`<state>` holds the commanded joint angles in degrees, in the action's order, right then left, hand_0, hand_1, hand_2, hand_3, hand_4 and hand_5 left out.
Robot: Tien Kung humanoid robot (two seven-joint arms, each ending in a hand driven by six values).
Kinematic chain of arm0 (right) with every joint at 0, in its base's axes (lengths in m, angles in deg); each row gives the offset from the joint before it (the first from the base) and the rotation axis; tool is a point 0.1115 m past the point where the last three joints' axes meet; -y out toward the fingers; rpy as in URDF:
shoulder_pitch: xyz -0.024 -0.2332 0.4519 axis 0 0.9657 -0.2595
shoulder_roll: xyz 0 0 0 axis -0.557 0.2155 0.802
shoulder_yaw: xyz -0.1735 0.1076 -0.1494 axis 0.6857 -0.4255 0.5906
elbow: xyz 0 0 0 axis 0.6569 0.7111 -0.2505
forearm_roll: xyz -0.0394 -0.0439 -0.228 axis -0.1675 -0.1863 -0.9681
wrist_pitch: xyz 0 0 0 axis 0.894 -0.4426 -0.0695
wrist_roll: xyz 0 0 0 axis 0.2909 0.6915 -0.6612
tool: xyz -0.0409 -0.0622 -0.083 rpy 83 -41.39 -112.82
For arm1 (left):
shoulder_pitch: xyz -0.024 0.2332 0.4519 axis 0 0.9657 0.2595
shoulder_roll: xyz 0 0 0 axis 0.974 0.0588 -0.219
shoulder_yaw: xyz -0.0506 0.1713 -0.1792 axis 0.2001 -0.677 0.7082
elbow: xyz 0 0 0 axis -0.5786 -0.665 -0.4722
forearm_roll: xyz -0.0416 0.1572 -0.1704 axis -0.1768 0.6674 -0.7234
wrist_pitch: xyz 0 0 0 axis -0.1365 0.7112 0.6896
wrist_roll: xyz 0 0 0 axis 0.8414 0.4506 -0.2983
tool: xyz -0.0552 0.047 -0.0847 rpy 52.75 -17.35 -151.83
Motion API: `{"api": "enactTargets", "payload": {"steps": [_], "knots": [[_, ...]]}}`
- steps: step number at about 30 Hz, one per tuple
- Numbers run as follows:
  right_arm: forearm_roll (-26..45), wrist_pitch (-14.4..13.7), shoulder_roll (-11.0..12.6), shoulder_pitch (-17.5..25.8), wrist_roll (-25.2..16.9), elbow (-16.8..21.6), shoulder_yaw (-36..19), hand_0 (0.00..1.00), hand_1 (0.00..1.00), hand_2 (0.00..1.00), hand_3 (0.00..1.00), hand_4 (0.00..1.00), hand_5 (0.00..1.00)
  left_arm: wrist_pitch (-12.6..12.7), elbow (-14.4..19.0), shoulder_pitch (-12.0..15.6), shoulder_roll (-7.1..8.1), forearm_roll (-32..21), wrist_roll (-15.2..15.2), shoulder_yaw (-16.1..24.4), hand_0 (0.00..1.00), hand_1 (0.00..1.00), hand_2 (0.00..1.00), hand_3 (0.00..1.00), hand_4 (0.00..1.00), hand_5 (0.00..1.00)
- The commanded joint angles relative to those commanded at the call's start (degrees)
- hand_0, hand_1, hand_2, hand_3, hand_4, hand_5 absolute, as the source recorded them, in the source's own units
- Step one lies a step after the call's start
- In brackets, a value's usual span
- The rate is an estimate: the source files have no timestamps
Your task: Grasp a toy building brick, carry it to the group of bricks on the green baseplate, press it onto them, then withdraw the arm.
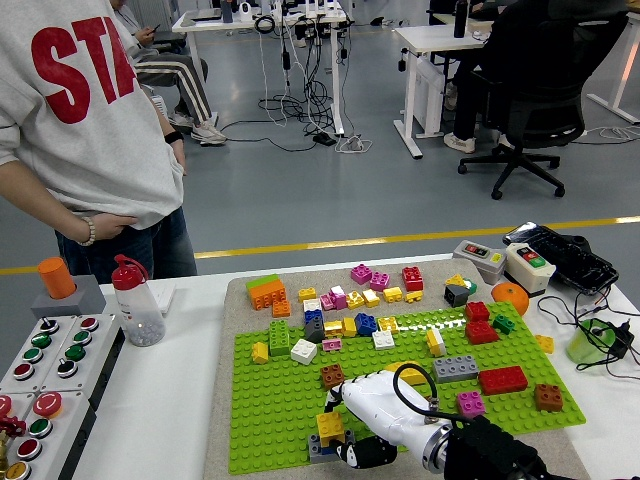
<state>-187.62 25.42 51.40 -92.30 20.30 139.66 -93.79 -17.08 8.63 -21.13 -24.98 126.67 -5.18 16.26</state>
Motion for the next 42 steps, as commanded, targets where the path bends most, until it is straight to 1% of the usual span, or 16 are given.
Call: {"api": "enactTargets", "payload": {"steps": [26,42], "knots": [[1.80,0.46,0.00,-0.27,-0.51,-0.97,-0.44,0.649,0.708,0.717,0.558,0.567,0.259,0.02,0.00,-0.21,0.05,-0.12,0.05,0.00,0.659,0.685,0.675,0.578,0.295,0.998],[4.15,0.48,-0.32,-0.35,-1.14,-2.34,-0.25,0.644,0.706,0.715,0.558,0.567,0.258,-0.02,0.00,-0.24,0.04,-0.24,0.06,-0.02,0.660,0.684,0.675,0.578,0.295,0.998]]}}
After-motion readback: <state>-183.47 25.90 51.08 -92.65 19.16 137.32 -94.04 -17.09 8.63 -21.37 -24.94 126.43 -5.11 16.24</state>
